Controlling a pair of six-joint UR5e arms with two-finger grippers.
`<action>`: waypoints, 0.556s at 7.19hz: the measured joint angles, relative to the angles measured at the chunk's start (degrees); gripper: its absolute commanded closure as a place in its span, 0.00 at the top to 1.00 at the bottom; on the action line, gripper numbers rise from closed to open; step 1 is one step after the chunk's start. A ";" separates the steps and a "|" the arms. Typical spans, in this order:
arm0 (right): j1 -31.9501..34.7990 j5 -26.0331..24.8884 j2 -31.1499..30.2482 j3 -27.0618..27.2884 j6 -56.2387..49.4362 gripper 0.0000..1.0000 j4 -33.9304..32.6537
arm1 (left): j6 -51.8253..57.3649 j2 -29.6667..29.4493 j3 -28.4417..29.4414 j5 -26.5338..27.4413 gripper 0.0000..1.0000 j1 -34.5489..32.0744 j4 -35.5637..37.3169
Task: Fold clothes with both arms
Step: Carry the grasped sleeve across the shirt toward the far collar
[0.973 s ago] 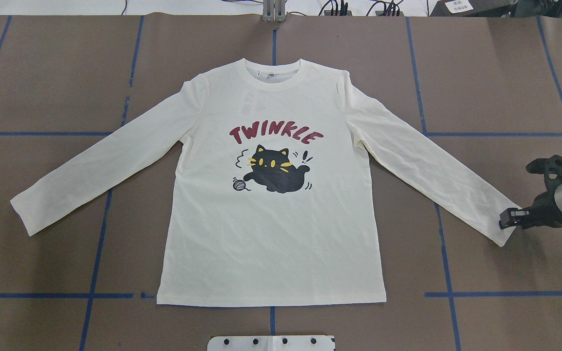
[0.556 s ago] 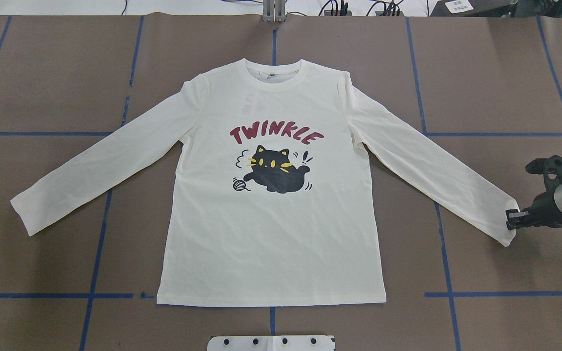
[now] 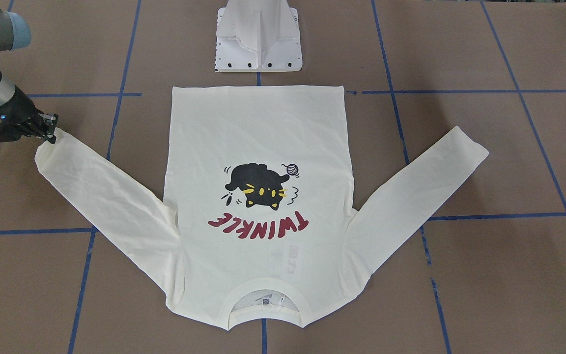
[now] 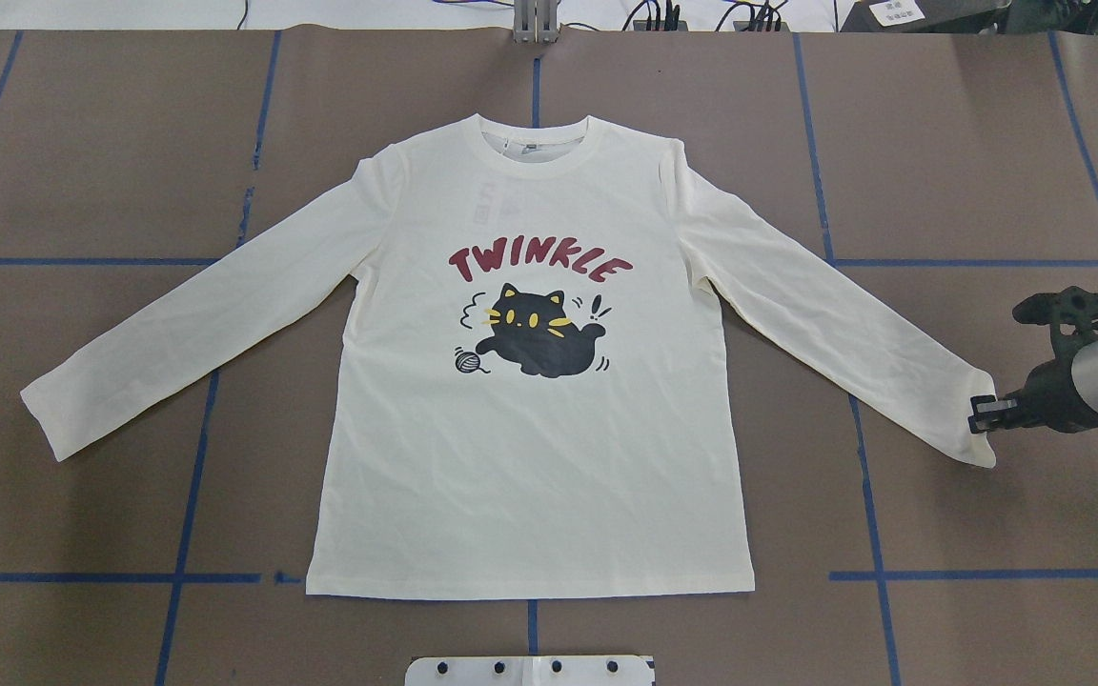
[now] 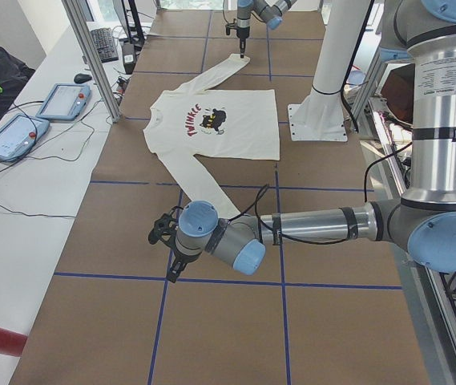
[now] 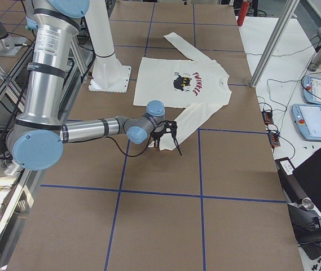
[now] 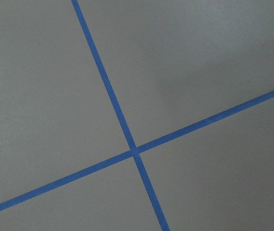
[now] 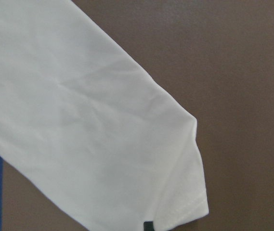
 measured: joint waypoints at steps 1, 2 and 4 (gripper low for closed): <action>0.40 0.02 3.80 -0.46 0.26 0.00 -0.90 | -0.04 -0.01 0.05 0.00 1.00 0.00 0.01; 1.14 0.13 8.35 -1.58 1.46 0.00 -1.84 | -0.05 -0.05 0.12 0.00 1.00 0.00 0.05; 2.63 0.38 19.01 -5.25 6.85 0.00 -2.70 | 0.00 -0.26 0.26 0.03 1.00 0.00 0.09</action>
